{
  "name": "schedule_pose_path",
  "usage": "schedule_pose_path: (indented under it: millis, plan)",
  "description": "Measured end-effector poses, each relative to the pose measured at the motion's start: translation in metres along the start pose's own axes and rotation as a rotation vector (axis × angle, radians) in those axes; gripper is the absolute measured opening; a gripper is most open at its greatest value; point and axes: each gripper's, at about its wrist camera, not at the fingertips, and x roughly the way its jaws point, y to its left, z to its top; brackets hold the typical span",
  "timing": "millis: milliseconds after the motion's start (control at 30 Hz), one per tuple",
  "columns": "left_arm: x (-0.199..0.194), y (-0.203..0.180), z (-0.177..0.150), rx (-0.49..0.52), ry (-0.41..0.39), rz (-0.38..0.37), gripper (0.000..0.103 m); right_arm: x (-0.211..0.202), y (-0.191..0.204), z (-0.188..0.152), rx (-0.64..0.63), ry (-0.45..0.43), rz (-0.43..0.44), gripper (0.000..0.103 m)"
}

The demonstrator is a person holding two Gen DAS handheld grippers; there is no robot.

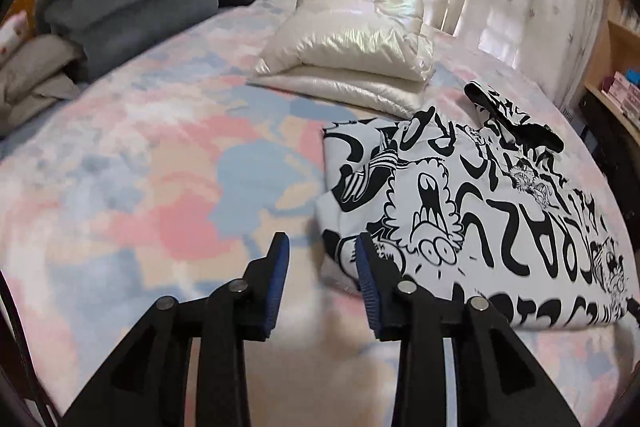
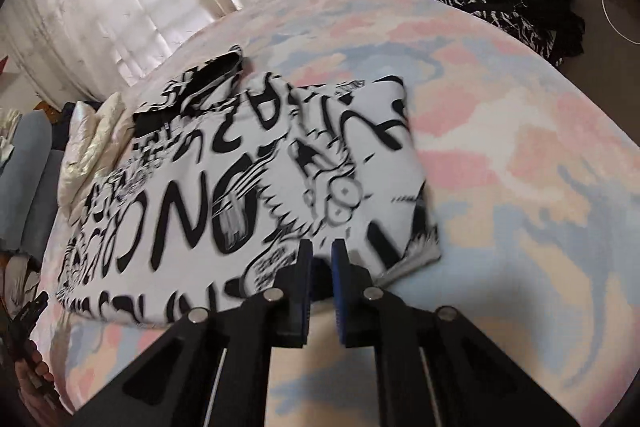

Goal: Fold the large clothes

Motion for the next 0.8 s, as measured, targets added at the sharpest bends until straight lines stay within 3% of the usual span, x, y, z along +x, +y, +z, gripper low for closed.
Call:
schedule_pose_path:
  millis: [300, 700, 800]
  plan:
    - [-0.04, -0.011, 0.014, 0.034, -0.035, 0.001, 0.043, -0.013, 0.029, -0.005, -0.011, 0.009, 0.1, 0.009]
    - [-0.025, -0.069, 0.061, 0.125, -0.031, -0.025, 0.056, 0.0, 0.078, 0.03, -0.093, 0.035, 0.155, 0.009]
    - [-0.015, -0.084, 0.076, 0.15, -0.031, -0.031, 0.058, 0.007, 0.089, 0.043, -0.108, 0.041, 0.155, 0.022]
